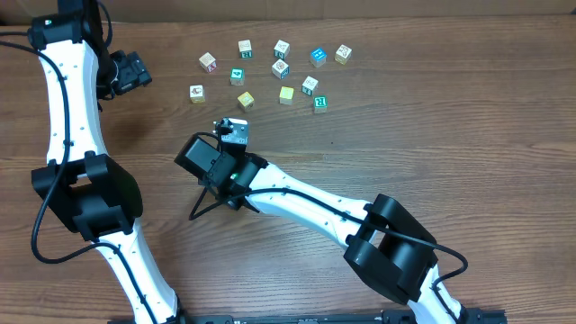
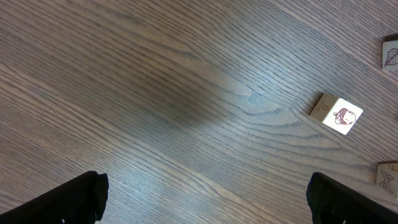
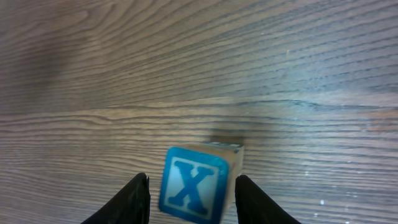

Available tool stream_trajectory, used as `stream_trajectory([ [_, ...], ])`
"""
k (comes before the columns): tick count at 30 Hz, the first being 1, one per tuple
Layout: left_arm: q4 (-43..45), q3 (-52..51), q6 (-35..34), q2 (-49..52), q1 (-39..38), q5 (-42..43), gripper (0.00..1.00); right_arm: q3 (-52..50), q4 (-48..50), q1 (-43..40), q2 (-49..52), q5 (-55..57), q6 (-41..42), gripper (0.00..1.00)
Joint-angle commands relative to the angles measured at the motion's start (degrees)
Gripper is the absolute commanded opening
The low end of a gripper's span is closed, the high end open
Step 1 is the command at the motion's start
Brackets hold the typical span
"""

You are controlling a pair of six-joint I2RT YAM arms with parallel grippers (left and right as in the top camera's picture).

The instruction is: Form a tower

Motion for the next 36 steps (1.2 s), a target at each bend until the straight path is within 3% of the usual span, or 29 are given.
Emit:
stream_trajectory([
  [1,0.0,0.7,-0.6,-0.3,-0.5,-0.1,1.00,2.0,-0.6,-1.7,0.4,0.9,-4.5,0.41],
  [8,0.0,0.7,-0.6,-0.3,-0.5,-0.1,1.00,8.0,-2.3,-3.0,0.4,-0.8,-12.3,0.47],
  [15,0.0,0.7,-0.6,-0.3,-0.5,-0.1,1.00,11.2,-5.6,-3.1,0.4,-3.3,-11.6,0.47],
  [21,0.0,0.7,-0.6,-0.3,-0.5,-0.1,1.00,10.9,-9.9,-3.4,0.4,-2.4,-7.1,0.54],
  [36,0.0,0.7,-0.6,-0.3,-0.5,-0.1,1.00,3.2,-4.3,-3.4,0.5,-3.1,-7.1,0.59],
])
